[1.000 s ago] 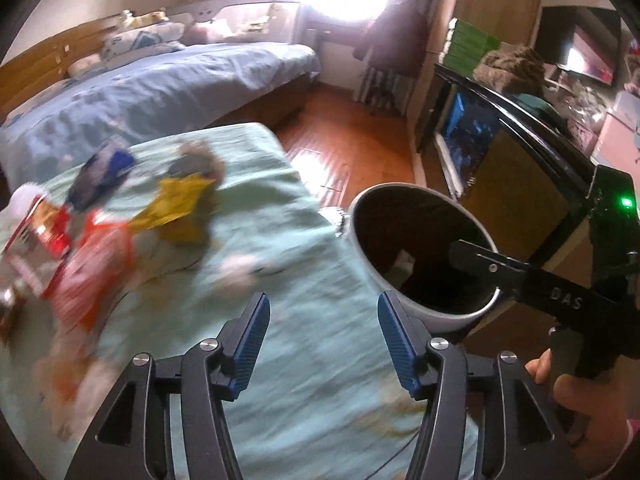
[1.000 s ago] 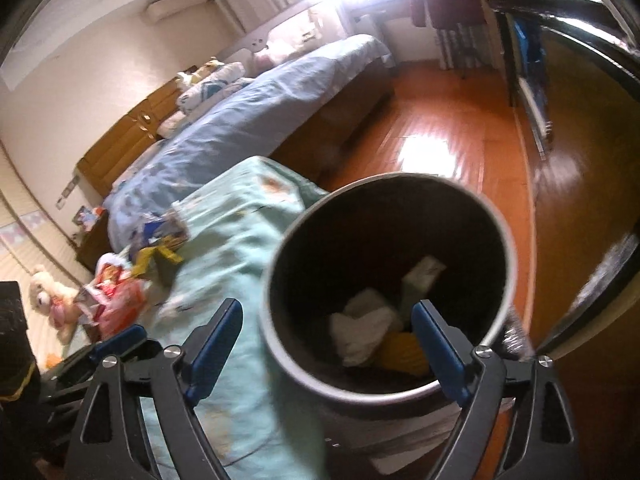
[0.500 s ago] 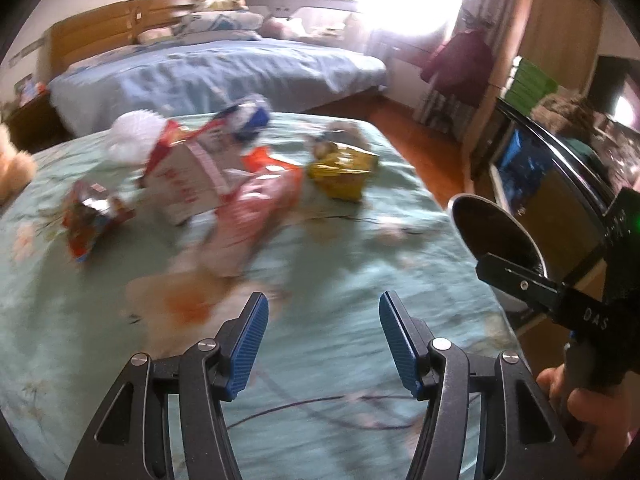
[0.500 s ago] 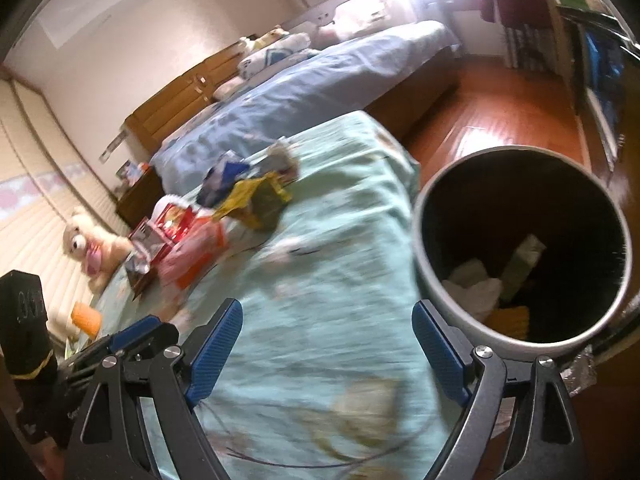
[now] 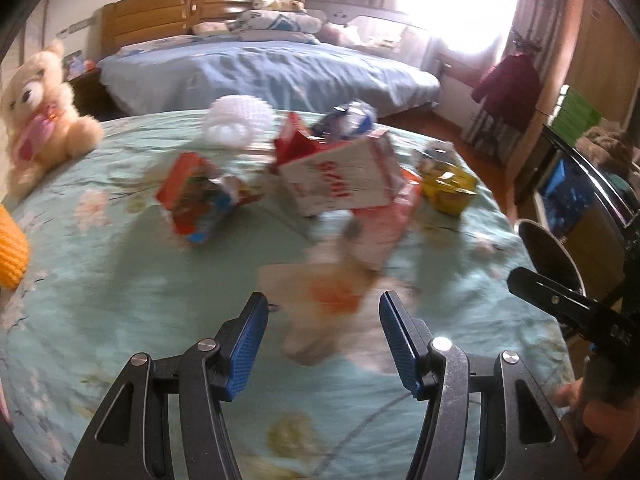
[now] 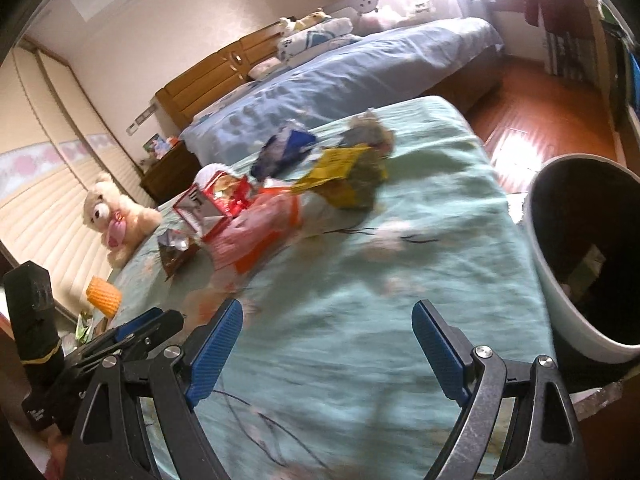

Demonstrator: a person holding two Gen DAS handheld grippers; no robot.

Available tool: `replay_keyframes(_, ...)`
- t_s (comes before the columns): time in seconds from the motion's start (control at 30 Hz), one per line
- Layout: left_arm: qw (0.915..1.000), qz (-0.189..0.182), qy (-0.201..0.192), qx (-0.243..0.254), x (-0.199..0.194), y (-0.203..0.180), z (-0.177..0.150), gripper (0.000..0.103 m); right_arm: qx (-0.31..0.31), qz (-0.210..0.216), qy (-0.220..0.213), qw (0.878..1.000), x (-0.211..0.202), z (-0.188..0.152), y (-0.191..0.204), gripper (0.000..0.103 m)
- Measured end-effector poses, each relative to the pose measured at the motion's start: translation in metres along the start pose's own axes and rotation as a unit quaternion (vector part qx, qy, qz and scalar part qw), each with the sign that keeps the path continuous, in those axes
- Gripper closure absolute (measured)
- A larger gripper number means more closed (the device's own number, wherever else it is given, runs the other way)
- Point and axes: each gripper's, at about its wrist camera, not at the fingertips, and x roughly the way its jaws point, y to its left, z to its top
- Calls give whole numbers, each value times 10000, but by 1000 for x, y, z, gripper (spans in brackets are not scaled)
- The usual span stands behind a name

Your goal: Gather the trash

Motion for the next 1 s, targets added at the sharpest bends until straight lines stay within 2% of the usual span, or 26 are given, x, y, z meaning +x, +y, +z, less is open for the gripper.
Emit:
replay_keyframes(0.33, 9990, 260, -46, -347, 8, 48, 16, 46, -271, 288, 216, 9990, 32, 2, 44, 19)
replay_keyframes(0.6, 9988, 244, -113, -399, 34, 72, 43, 45, -392, 245, 310, 9985, 60, 15, 66, 23)
replay_keyframes(0.67, 9986, 373, -128, -342, 42, 73, 48, 46, -392, 214, 357, 9984, 69, 18, 68, 26)
replay_keyframes(0.77, 9988, 404, -53, -287, 57, 72, 55, 46, -395, 131, 430, 9982, 83, 21, 70, 43)
replay_keyframes(0.8, 9987, 455, -11, -241, 63, 71, 56, 46, -376, 119, 468, 9981, 87, 21, 70, 54)
replay_keyframes(0.83, 9987, 466, 21, -203, 67, 71, 57, 52, -352, 113, 491, 9981, 90, 21, 69, 62)
replay_keyframes(0.87, 9988, 445, 64, -174, 71, 70, 57, 59, -337, 112, 472, 9983, 90, 21, 68, 65)
replay_keyframes(0.9, 9989, 426, 102, -150, 74, 69, 58, 60, -321, 150, 479, 9982, 89, 21, 67, 69)
replay_keyframes(1.0, 9992, 395, 46, -65, 75, 66, 59, 76, -333, 217, 490, 9980, 87, 20, 65, 76)
